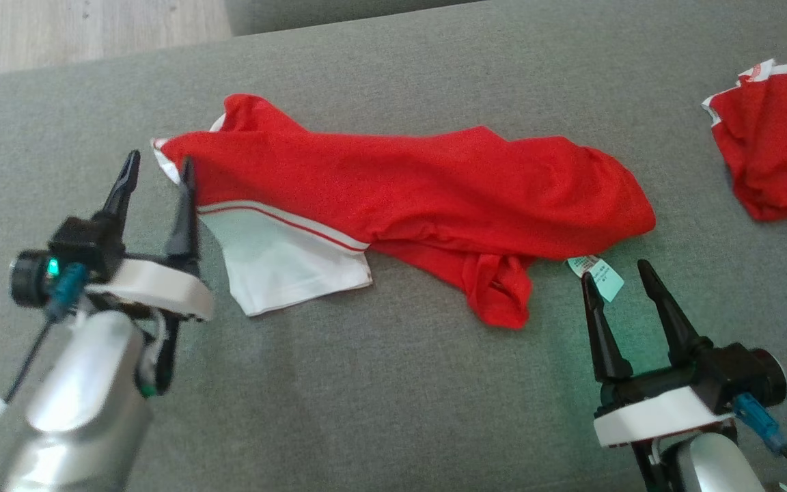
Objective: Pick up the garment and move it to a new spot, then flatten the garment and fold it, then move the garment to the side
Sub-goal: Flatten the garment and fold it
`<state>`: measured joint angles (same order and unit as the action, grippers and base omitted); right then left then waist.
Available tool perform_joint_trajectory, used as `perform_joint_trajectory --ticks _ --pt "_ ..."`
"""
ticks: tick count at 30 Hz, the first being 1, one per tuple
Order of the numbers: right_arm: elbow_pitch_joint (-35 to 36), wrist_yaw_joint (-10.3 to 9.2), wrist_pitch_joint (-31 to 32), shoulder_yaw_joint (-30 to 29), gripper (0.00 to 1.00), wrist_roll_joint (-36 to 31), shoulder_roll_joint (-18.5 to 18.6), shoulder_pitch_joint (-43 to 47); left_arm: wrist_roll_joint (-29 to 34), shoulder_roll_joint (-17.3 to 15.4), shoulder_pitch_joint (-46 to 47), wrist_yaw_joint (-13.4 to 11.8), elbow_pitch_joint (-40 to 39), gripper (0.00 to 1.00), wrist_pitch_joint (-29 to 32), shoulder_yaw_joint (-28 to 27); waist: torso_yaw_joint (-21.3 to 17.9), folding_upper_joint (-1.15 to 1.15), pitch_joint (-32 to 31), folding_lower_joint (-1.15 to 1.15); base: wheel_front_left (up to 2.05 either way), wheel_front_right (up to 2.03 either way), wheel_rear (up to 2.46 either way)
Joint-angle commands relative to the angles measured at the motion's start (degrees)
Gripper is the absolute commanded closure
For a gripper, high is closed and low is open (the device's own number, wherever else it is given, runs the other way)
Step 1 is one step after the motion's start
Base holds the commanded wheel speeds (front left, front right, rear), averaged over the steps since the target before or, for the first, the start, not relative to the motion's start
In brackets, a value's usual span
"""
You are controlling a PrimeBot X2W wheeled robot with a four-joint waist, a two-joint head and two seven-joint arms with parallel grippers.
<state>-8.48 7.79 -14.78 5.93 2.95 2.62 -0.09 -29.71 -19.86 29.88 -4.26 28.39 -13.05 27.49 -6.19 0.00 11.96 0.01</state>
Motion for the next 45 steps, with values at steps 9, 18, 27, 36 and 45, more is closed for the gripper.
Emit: perform_joint_trajectory --ticks 9,18,27,36,45 --pt "1.4 -0.31 -0.2 1.0 0.00 0.0 0.3 -0.7 2.6 5.7 -10.6 -3.7 -4.7 0.00 -1.9 -1.4 1.8 0.00 -1.1 -0.01 0.00 0.00 0.00" --pt "1.1 -0.31 -0.2 2.0 0.00 -0.2 0.3 -0.8 3.7 10.1 -12.6 -2.6 4.3 0.00 -1.9 -0.4 2.7 0.00 -1.2 -0.01 0.00 0.00 0.00" --pt "0.9 -0.31 -0.2 2.2 0.00 -0.3 0.7 -0.9 5.9 12.3 -9.7 -1.2 9.9 0.00 -1.9 -3.1 2.1 0.00 -0.9 -0.01 0.00 0.00 0.00" --pt "0.4 -0.31 -0.2 2.1 0.00 -0.4 1.0 -0.6 9.6 13.4 -8.2 4.2 10.1 1.00 -1.9 -2.3 2.5 0.00 -1.4 -0.01 0.00 0.00 0.00" --pt "-0.6 -0.31 -0.2 2.0 0.00 -0.4 0.8 0.7 11.9 12.5 -10.6 6.0 -10.5 1.00 -1.9 -13.5 3.7 0.00 -4.0 -0.01 0.00 0.00 0.00"
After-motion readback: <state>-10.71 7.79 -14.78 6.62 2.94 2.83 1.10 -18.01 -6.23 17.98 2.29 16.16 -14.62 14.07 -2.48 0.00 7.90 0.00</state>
